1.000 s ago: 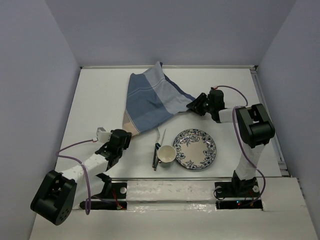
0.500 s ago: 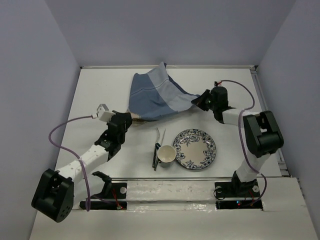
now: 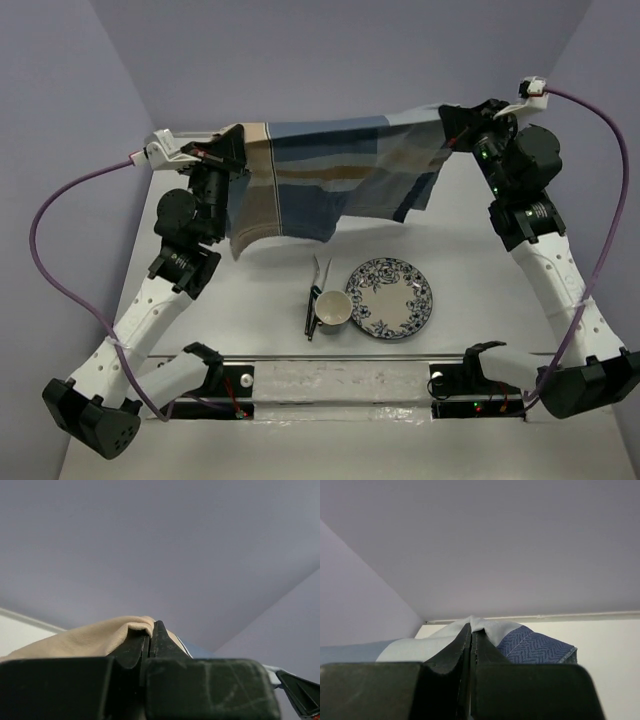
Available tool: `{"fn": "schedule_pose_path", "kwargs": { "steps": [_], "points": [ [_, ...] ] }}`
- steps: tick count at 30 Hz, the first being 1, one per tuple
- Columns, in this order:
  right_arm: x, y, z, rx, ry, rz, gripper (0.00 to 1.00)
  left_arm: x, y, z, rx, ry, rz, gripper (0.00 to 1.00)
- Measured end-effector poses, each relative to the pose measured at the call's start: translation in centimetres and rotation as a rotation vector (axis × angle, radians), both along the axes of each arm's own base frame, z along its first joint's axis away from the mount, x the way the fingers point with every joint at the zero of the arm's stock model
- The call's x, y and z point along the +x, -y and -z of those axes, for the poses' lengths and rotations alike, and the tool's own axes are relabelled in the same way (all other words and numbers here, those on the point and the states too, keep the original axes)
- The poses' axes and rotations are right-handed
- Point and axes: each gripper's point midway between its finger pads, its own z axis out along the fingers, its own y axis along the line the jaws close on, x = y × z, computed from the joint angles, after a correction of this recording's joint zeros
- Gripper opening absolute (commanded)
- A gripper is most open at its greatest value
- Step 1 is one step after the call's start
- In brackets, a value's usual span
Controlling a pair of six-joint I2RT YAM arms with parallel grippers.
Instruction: Set the dinner table for one person
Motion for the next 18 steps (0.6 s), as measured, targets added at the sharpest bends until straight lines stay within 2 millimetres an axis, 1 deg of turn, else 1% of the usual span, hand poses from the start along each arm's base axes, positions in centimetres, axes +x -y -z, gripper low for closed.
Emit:
{"fn": "schedule_pose_path", "kwargs": {
  "steps": [1, 3, 5, 7, 8, 11, 12, 13, 14, 15, 16, 17, 18],
  "points": [
    [-0.6, 0.1, -1.1, -0.010, 0.015, 0.000, 0.00, -0.2, 0.0, -0.8, 0.005, 0.019, 0.003, 0.00],
    [-1.0, 0.2, -2.1, -0.023, 0.025, 0.003, 0.00, -0.4, 0.1, -2.0, 0.021, 0.045, 0.010, 0.00],
    [-0.6, 0.3, -1.8, -0.042, 0.006, 0.011, 0.00, -0.2, 0.4, -2.4, 0.040, 0.051, 0.012, 0.00],
    [0.4, 0.3, -0.9, -0.064, -0.029, 0.022, 0.00, 0.6, 0.8, -2.1, 0.062, 0.041, 0.009, 0.00],
    [1.1, 0.3, -0.1, -0.074, -0.052, 0.027, 0.00, 1.4, 1.1, -1.5, 0.080, 0.024, 0.007, 0.00],
    [3.3, 0.0, 3.0, -0.115, -0.140, 0.037, 0.00, 3.3, 1.6, 0.6, 0.117, -0.025, 0.010, 0.00],
    [4.3, -0.1, 4.0, -0.130, -0.171, 0.041, 0.00, 4.7, 1.6, 2.1, 0.137, -0.059, 0.011, 0.00],
    [5.4, -0.2, 4.9, -0.148, -0.194, 0.047, 0.00, 5.5, 1.5, 2.9, 0.145, -0.078, 0.012, 0.00],
    [6.1, -0.3, 5.4, -0.159, -0.206, 0.050, 0.00, 6.4, 1.2, 3.8, 0.151, -0.102, 0.003, 0.00],
    [7.0, -0.4, 6.1, -0.172, -0.223, 0.052, 0.00, 7.8, 0.5, 5.3, 0.161, -0.141, -0.008, 0.00],
    [8.0, -0.5, 6.4, -0.181, -0.236, 0.054, 0.00, 8.9, 0.0, 6.1, 0.165, -0.166, -0.013, 0.00],
    [9.0, -0.7, 6.7, -0.189, -0.245, 0.051, 0.00, 9.9, -0.4, 6.8, 0.168, -0.188, -0.016, 0.00],
    [10.2, -0.9, 6.7, -0.195, -0.253, 0.047, 0.00, 11.1, -0.7, 6.9, 0.172, -0.203, -0.009, 0.00]
  ]
}}
